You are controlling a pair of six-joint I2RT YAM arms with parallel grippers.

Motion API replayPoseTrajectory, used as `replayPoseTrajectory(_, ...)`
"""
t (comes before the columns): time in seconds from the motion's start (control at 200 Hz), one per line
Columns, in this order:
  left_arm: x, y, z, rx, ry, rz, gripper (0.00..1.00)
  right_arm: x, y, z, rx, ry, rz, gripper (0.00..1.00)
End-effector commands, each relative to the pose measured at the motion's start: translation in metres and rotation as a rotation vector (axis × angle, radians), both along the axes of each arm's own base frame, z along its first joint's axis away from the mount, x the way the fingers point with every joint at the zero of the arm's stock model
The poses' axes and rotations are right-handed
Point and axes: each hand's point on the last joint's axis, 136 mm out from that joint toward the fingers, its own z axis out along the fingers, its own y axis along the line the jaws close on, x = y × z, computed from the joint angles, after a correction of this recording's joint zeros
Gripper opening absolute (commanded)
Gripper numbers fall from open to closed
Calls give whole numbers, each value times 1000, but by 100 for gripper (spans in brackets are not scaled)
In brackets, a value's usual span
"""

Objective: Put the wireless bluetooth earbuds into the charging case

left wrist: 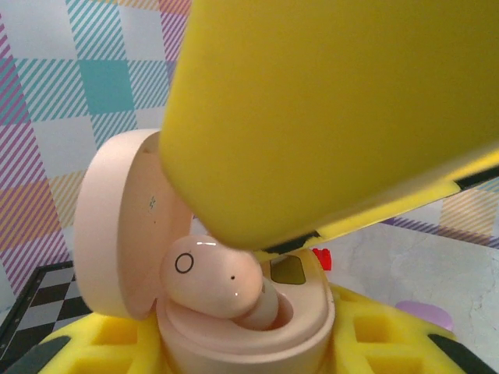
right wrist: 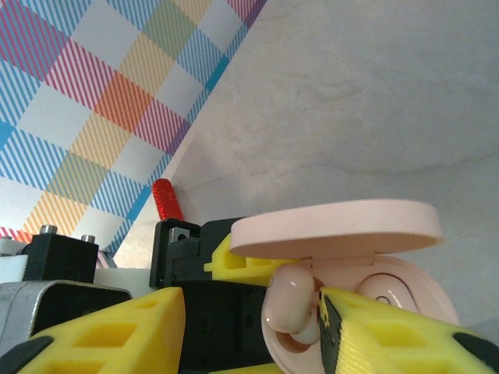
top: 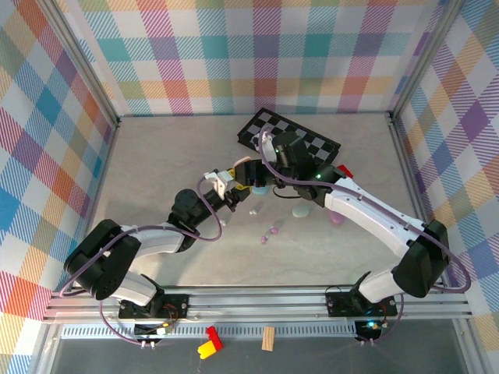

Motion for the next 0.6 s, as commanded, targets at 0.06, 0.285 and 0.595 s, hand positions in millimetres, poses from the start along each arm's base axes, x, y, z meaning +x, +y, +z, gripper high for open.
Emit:
replayPoseTrajectory(0.06, -5, -4, 21, -49, -64, -21, 30, -3, 9, 9, 21, 7, 56, 48)
replayPoseTrajectory(0.285, -5, -3, 21, -47, -65, -15, 30, -4, 9, 8, 12, 15, 59, 49)
replayPoseTrajectory(0.595, -8, -3, 26, -52, -73, -27, 30, 9, -5, 0, -57, 2, -38, 49)
